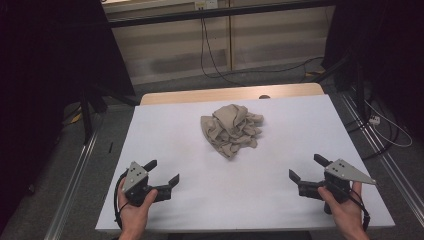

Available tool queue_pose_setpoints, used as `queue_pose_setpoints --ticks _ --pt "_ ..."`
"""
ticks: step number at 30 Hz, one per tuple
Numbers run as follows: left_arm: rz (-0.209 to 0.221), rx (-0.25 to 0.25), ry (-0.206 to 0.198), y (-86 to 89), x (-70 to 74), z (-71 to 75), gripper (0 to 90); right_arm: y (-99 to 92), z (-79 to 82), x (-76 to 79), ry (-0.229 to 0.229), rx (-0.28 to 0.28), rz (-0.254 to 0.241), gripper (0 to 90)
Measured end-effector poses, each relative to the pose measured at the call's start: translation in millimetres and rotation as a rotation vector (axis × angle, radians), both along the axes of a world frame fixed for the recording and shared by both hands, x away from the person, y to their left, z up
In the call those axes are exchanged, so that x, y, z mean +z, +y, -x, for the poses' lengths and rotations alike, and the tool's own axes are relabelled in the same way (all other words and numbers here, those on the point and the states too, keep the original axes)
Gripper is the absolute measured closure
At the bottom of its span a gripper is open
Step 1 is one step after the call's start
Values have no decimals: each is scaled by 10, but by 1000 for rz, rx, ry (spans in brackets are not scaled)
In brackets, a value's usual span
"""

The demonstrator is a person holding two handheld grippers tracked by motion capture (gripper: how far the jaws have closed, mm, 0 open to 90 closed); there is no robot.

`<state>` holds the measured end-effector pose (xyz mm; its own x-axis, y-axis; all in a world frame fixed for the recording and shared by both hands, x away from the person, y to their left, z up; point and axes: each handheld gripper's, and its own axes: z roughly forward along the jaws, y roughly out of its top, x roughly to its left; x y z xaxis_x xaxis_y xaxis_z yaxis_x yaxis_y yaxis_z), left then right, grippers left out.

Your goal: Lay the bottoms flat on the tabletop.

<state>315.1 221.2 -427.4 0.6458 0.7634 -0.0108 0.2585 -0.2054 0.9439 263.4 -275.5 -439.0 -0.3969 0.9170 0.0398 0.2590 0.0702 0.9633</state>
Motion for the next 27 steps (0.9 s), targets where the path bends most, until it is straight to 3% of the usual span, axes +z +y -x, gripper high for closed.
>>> queue_pose_setpoints --ticks 4,9,13,21,27 --pt "-8 -6 38 -25 -7 -12 88 -2 2 -6 0 8 2 14" --pt "-20 -3 39 -43 -10 -25 87 -1 -18 -16 8 22 9 14" --pt "0 -36 37 -48 -10 -24 81 22 -14 -14 12 29 7 9" --pt "28 -19 31 -70 24 8 85 163 -31 -1 9 45 16 9" --pt "-9 -58 34 -172 27 -25 101 232 -76 -7 21 65 21 21"
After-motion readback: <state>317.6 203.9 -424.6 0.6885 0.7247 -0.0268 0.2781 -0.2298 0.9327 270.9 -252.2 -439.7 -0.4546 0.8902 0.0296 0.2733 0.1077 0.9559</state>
